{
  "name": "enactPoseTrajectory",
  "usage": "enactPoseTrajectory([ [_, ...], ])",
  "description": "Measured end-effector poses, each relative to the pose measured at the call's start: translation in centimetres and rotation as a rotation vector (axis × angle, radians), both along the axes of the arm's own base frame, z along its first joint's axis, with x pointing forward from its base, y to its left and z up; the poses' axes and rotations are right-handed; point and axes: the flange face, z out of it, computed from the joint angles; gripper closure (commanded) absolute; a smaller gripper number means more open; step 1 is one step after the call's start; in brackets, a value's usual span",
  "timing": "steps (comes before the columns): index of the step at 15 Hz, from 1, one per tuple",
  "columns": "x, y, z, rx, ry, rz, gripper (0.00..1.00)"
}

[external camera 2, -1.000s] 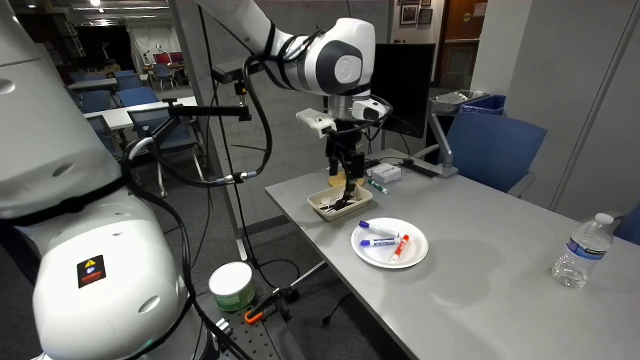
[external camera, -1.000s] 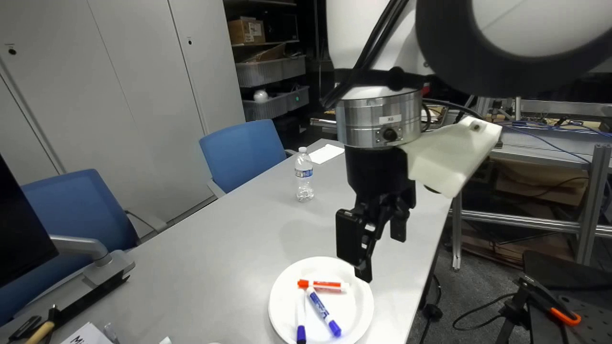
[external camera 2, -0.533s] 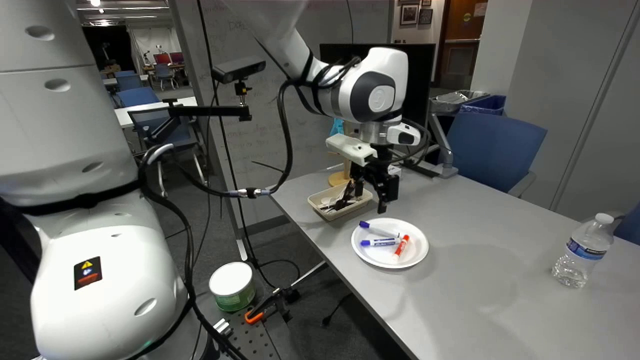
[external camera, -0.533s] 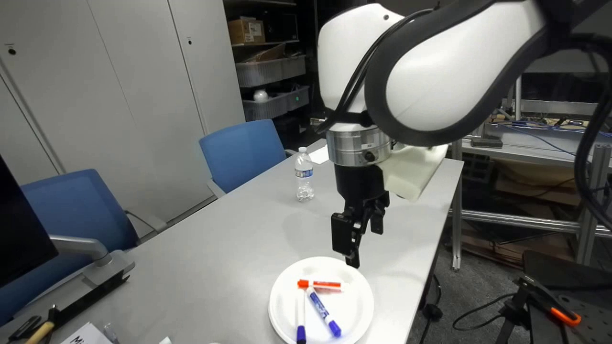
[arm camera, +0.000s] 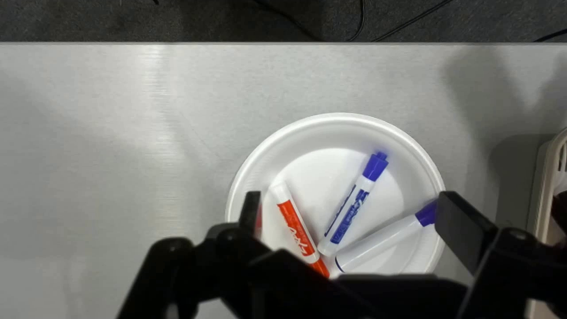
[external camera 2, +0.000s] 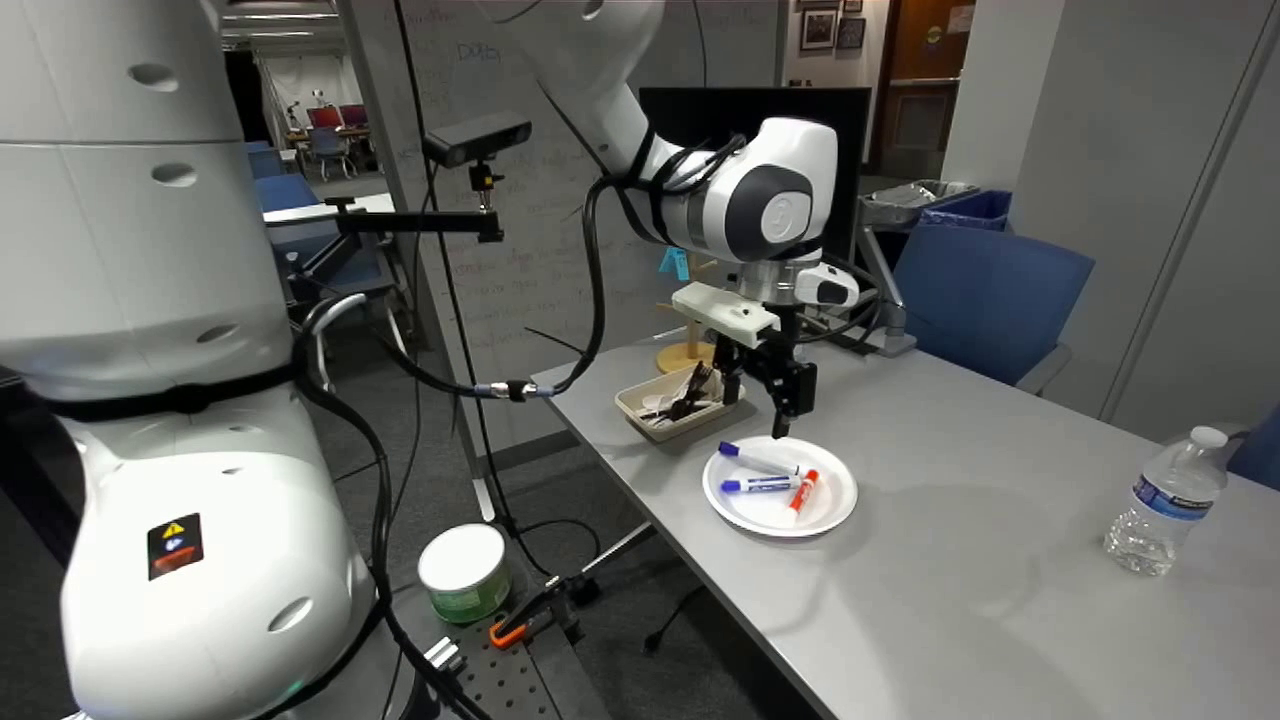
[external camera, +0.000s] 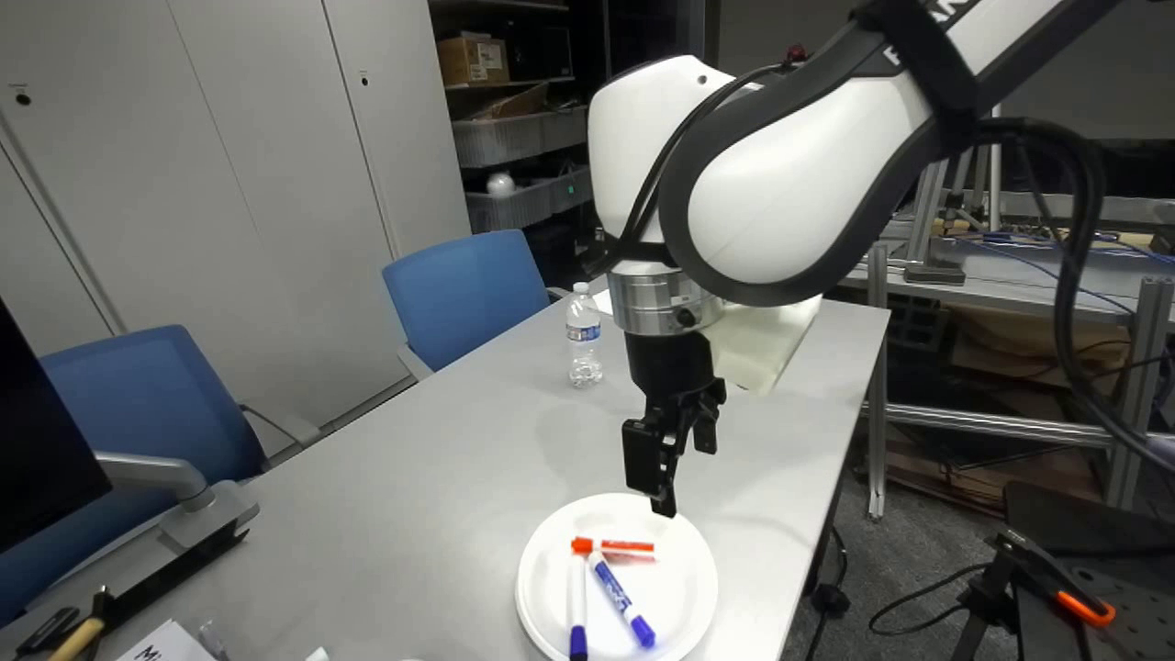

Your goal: Remove the markers from the white plate

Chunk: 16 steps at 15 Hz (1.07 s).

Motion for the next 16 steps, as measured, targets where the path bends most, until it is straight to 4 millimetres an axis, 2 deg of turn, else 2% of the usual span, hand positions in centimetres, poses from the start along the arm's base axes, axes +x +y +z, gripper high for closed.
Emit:
enactPoseTrajectory([
  [3, 0.0, 0.0, -0.4, 0.0, 0.004, 0.0, 0.0],
  [5, 0.4, 0.2, -1.4, 0.001, -0.006, 0.006, 0.0],
  [11, 2.4, 1.7, -6.6, -0.016, -0.048, 0.073, 0.0],
  [16, 4.7, 1.9, -10.1, -0.009, -0.056, 0.119, 0.0],
])
